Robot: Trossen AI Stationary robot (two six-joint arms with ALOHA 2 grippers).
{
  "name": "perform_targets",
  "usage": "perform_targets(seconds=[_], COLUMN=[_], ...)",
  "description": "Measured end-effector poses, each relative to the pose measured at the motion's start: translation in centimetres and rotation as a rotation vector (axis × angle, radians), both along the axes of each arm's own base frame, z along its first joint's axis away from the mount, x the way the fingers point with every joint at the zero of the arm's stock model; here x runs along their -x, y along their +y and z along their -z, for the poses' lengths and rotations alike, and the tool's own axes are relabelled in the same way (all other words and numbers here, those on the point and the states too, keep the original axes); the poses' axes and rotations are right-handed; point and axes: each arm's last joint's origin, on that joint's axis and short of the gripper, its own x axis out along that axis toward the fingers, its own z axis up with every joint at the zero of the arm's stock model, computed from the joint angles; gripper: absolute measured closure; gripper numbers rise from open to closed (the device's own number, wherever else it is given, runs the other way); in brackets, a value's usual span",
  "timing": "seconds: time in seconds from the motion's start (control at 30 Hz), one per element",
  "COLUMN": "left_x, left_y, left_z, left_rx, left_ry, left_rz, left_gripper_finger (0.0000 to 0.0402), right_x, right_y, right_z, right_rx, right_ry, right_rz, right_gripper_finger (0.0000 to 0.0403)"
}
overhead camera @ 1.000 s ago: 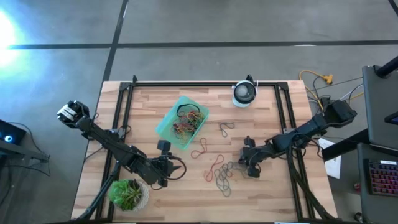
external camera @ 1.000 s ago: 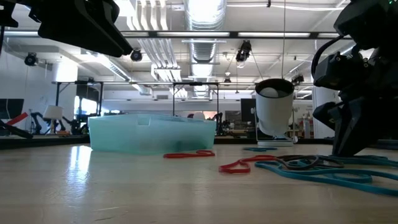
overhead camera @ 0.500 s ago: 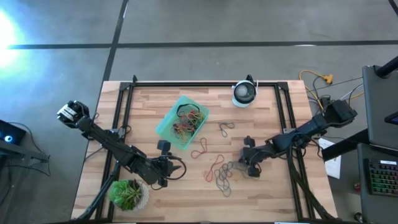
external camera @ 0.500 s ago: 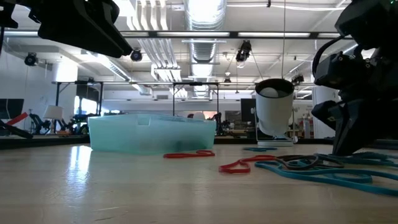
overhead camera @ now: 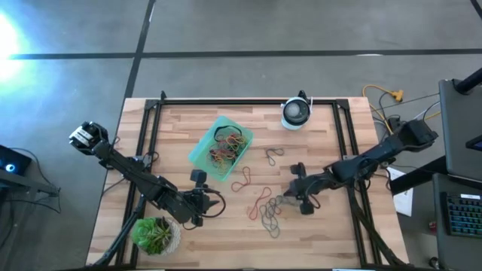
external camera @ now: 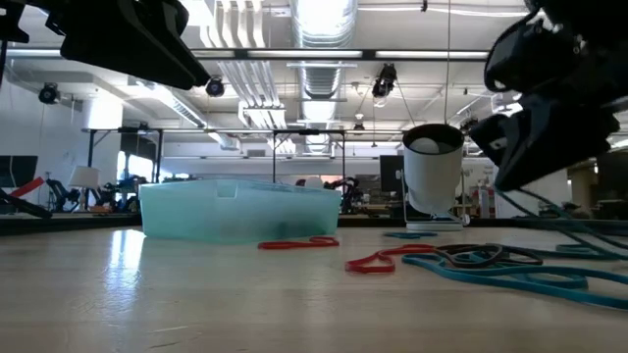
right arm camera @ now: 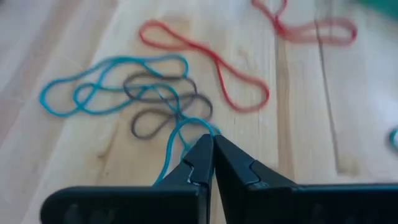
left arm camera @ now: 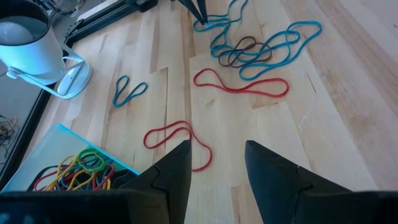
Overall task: Pick and place rubber bands into bin
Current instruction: Put the blue rubber band into the green bin
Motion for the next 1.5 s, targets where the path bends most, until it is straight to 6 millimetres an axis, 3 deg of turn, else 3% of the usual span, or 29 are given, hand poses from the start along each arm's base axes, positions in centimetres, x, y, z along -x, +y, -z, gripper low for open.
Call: perform_targets(seconds=[0.23,0.43,0.67,0.93,1.17,1.37,1.5], left_x=[0.0,0.0,0.0,0.0,0.0,0.0,0.0], left_y=[0.0,0.0,0.0,0.0,0.0,0.0,0.0], left_z=[0.0,0.0,0.0,0.0,0.0,0.0,0.0], left_rx=[-0.001,-0.002,-0.001,-0.002,-0.002,-0.002,-0.002], left_ry=[0.000,0.001,0.000,0.000,0.000,0.000,0.002], left_rz=[0.000,0.001,0.001,0.001,0.001,0.001,0.001], left_gripper_finger=[0.0267,0.0267,0.0267,0.0267,0.0267,0.0267,0.0267], right_x=[-0.9,-2.1,-3.9,-5.6,-6.5,-6.7,-7.7], right_y=[0.4,0.8,0.3,-3.5,-7.9,-11.5,-12.9], right_z=[-2.8,-6.5,-10.9,-13.6,-14.9,-15.4,-14.7], right_rx=[0.067,0.166,0.463,0.527,0.454,0.389,0.366], right_ry=[-0.126,-0.273,-0.421,-0.463,-0.606,-0.691,-0.724], right_rz=[-0.096,-0.184,-0.071,0.066,0.063,0.096,0.093], right_gripper_finger=[0.0394,0.0394,0.0394,0.0394,0.0394,0.0394,0.0394])
